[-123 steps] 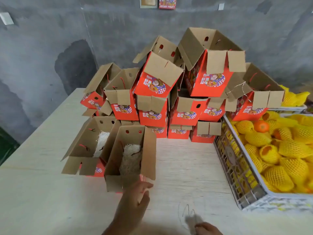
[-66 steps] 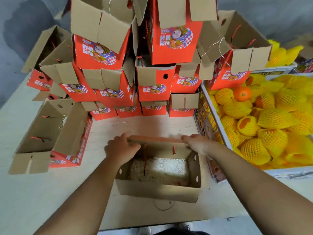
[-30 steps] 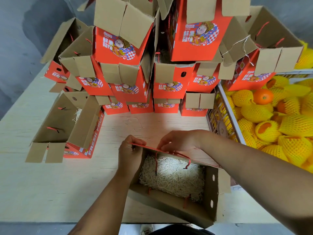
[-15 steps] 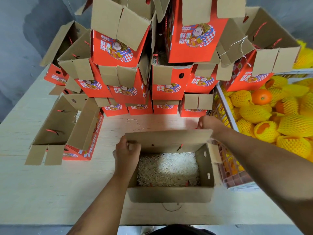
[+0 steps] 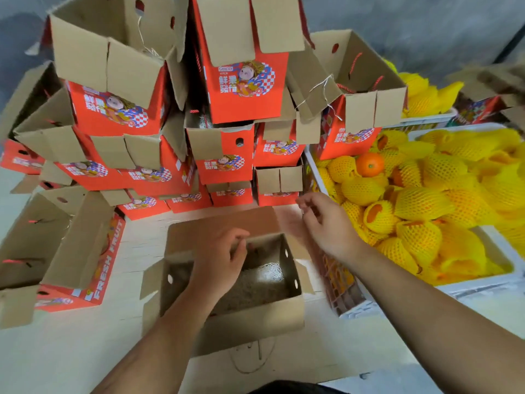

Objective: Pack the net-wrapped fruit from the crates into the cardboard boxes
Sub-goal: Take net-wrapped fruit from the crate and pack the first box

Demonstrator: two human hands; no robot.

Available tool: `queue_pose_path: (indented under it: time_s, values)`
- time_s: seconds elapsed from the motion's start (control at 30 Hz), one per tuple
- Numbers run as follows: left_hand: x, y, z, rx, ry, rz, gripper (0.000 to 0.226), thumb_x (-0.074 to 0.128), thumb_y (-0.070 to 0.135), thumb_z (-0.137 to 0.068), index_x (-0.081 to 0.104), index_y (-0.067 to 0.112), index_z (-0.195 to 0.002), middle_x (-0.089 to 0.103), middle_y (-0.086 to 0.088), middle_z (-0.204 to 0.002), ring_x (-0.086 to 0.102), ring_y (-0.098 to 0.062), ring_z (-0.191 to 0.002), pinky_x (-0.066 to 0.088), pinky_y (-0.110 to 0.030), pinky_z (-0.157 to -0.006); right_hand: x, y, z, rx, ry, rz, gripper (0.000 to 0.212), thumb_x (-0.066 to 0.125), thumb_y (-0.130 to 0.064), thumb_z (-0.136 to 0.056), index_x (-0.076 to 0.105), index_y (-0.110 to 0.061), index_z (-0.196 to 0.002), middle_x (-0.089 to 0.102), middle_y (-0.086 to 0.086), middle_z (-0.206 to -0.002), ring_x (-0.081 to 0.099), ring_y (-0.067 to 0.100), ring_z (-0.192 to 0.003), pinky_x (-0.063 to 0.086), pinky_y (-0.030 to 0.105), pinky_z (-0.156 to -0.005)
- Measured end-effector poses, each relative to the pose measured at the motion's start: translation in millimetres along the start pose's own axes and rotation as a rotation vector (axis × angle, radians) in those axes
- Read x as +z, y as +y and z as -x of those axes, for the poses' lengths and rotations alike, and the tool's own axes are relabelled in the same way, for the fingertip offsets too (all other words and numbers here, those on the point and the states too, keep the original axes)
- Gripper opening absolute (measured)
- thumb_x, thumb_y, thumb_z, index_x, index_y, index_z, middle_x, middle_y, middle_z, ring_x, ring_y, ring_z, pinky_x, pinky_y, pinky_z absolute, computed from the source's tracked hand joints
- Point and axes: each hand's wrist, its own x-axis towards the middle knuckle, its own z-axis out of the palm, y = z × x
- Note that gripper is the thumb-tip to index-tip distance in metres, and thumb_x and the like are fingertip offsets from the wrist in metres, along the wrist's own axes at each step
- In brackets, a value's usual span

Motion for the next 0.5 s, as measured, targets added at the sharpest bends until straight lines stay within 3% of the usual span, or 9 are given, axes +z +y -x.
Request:
queue_pose_path:
  time_s: [0.07,0.13,0.2,0.27,0.33,0.4,0.5]
  values:
    - [22.6,37.2,-16.0,0.015,-0.112,0.118,0.017,0.055,0.029,-0.104,0.066,0.03,-0.117,0.069,0.016,-0.104,0.064,-0.003,-0.093,0.053,-0.027,-0.085,-28.8,14.3,5.5,-0.076,0.061,0.187,0.024,0.058,-0.002,-0.087,0.067,-0.008,-0.108,0.065,0.009,-0.105,0.062,0.028,-0.098,0.049,0.04,-0.086]
    - [49.1,72.3,-32.6,0.1,-0.16,0.193,0.016,0.059,0.023,-0.103,0.067,0.025,-0.117,0.07,0.011,-0.103,0.065,-0.004,-0.094,0.054,-0.025,-0.084,-60.1,35.9,9.4,0.029,0.085,0.464,0.036,0.067,-0.011,-0.086,0.064,-0.01,-0.122,0.059,0.015,-0.117,0.058,0.039,-0.107,0.048,0.048,-0.091]
    - [75.5,105.1,-49.5,0.172,-0.18,0.237,0.021,0.062,0.015,-0.101,0.069,0.019,-0.119,0.071,0.006,-0.111,0.064,-0.003,-0.102,0.052,-0.021,-0.091,-84.3,57.7,15.5,0.231,-0.039,0.779,0.064,0.07,-0.032,-0.086,0.047,-0.017,-0.143,0.048,0.014,-0.135,0.05,0.04,-0.121,0.044,0.048,-0.099]
    - [100.4,133.0,-63.7,0.169,-0.214,0.283,0.024,0.061,0.015,-0.101,0.069,0.018,-0.123,0.07,0.003,-0.116,0.063,-0.004,-0.105,0.05,-0.022,-0.091,-94.3,77.4,20.7,0.317,-0.232,1.005,0.08,0.064,-0.042,-0.09,0.023,-0.023,-0.156,0.036,0.01,-0.149,0.039,0.035,-0.135,0.035,0.046,-0.109]
    - [122.6,155.5,-73.2,0.151,-0.259,0.308,0.027,0.06,0.017,-0.101,0.066,0.017,-0.127,0.068,0.001,-0.123,0.063,-0.007,-0.111,0.05,-0.023,-0.093,-93.4,91.7,21.6,0.313,-0.269,1.058,0.073,0.053,-0.034,-0.098,0.013,-0.028,-0.158,0.031,0.009,-0.155,0.032,0.033,-0.141,0.029,0.044,-0.113]
    - [141.0,169.9,-78.7,0.126,-0.278,0.349,0.03,0.06,0.015,-0.1,0.064,0.017,-0.13,0.066,0.0,-0.127,0.062,-0.008,-0.115,0.046,-0.014,-0.093,-92.3,96.7,17.5,0.306,-0.228,1.077,0.062,0.044,-0.029,-0.101,0.014,-0.03,-0.156,0.034,0.011,-0.155,0.032,0.033,-0.14,0.029,0.044,-0.109]
    - [157.9,179.3,-80.4,-0.012,-0.297,0.416,0.036,0.059,0.018,-0.101,0.055,0.019,-0.137,0.061,0.005,-0.132,0.062,-0.008,-0.115,0.048,-0.018,-0.084,-98.0,101.6,13.2,0.28,-0.15,1.073,0.066,0.053,-0.041,-0.097,0.019,-0.029,-0.152,0.051,0.007,-0.142,0.039,0.031,-0.13,0.031,0.043,-0.101]
